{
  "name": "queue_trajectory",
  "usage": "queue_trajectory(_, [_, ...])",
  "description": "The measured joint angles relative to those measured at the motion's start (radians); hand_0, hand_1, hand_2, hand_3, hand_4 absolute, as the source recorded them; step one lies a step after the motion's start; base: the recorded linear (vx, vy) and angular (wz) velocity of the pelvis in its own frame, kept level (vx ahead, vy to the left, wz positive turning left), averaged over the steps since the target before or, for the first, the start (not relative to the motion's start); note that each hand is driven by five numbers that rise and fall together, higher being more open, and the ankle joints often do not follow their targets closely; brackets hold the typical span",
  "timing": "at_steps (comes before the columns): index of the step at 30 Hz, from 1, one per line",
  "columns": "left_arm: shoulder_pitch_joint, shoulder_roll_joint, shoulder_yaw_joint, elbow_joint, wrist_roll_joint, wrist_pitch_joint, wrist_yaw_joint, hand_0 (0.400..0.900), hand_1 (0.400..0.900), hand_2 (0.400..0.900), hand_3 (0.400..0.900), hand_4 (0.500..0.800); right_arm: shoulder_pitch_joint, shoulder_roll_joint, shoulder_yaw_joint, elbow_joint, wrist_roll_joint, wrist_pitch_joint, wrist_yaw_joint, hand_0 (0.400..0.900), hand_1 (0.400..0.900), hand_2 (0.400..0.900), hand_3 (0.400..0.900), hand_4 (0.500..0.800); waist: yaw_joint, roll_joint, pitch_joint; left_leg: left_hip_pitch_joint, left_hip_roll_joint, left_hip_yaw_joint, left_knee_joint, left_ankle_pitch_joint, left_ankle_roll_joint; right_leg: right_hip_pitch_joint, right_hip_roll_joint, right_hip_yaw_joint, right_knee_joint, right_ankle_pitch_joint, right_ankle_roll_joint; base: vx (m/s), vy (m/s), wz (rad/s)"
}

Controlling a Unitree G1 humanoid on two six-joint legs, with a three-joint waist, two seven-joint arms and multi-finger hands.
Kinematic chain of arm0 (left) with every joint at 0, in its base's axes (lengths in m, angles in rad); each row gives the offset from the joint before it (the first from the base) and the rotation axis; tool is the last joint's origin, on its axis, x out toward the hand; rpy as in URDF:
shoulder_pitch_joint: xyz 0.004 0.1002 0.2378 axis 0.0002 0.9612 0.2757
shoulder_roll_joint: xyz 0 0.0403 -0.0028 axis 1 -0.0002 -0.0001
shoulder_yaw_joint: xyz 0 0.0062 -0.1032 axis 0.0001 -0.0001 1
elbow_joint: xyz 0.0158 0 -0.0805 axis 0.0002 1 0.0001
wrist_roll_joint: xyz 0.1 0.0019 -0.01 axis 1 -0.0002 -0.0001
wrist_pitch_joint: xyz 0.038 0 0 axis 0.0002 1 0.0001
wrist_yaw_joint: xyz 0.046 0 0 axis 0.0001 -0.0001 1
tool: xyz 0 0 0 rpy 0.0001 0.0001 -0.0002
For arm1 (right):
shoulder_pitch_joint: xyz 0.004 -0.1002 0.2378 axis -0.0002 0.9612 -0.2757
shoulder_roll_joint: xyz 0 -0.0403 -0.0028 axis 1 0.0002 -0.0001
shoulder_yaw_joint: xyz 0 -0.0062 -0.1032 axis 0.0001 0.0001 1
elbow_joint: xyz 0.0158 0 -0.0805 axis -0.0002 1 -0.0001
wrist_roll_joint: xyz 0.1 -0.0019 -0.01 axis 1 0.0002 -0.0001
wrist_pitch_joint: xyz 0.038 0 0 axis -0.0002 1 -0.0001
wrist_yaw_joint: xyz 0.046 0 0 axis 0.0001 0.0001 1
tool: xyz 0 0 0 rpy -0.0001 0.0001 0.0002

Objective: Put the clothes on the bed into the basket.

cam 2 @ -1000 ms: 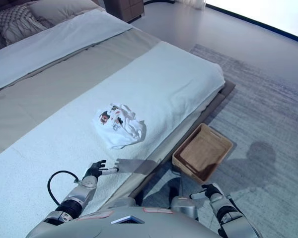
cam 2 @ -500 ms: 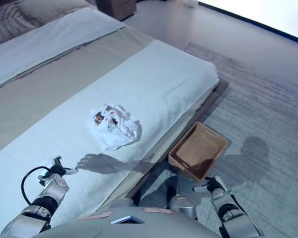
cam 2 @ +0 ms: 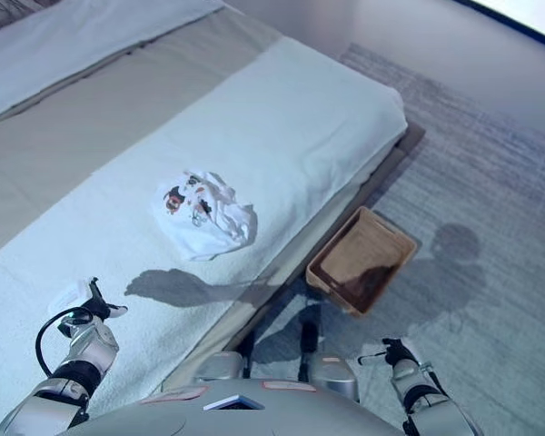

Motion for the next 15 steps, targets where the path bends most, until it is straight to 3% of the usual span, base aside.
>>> queue_trajectory(8, [-0.175, 0.119, -0.016, 0.018, -0.003, 0.004, 0.044, 0.9, 0.9, 0.9, 0.9, 0.8, -0.054, 0.003, 0.0, -0.003, 0.028, -0.024, -0.022, 0.9, 0.9, 0.9, 0.9, 0.8, -0.048, -0.055, 0.045, -0.103, -0.015, 0.047, 0.01, 0.019, 0.009, -0.124, -0.007, 0.034, 0.005, 0.065, 0.016, -0.02, 0.091, -0.2])
queue_trajectory(15, [-0.336, 0.145, -0.095, 0.034, -0.003, 0.003, 0.074, 0.9, 0.9, 0.9, 0.9, 0.8, -0.092, 0.014, 0.001, -0.024, 0.056, -0.041, -0.041, 0.9, 0.9, 0.9, 0.9, 0.8, -0.068, -0.083, 0.072, -0.138, -0.037, 0.095, 0.01, 0.017, 0.014, -0.179, -0.026, 0.079, 0.005, 0.082, 0.04, -0.02, 0.108, -0.21])
